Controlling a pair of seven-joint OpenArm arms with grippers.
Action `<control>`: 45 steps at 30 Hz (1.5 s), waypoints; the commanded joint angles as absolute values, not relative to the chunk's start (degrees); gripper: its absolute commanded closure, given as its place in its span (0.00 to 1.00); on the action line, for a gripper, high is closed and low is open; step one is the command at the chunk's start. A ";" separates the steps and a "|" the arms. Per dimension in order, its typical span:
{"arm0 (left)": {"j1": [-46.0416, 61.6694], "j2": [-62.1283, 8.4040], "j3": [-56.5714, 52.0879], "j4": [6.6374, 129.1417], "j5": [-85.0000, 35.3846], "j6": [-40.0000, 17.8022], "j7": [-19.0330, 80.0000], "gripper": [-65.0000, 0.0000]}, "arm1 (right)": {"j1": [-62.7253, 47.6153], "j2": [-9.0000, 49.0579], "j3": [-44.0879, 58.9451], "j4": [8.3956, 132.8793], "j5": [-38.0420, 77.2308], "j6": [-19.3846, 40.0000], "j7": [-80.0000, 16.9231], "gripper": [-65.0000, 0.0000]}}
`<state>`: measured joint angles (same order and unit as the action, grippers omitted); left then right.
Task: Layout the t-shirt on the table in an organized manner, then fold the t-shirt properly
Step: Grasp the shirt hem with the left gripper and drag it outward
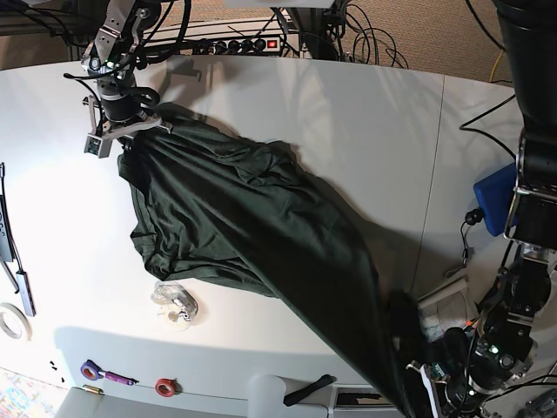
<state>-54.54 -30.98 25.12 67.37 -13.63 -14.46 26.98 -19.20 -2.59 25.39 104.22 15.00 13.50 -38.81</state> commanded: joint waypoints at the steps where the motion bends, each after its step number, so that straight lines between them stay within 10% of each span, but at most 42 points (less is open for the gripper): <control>1: -57.41 -31.46 24.56 68.14 -13.76 -13.63 26.94 1.00 | -19.05 -2.24 25.52 105.32 15.35 13.67 -37.45 1.00; 33: -54.02 -13.17 24.62 35.79 -5.32 -9.43 -3.27 1.00 | -19.05 -2.24 25.52 105.32 15.35 13.69 -37.58 1.00; 37: -54.43 -13.76 24.62 35.35 -2.76 -9.17 -3.38 0.51 | -19.05 -2.22 25.52 105.32 15.35 13.72 -37.56 1.00; 45: -52.45 -20.78 24.62 35.42 -13.26 -16.34 8.64 0.49 | -19.00 -2.22 25.52 105.32 15.38 13.69 -37.43 1.00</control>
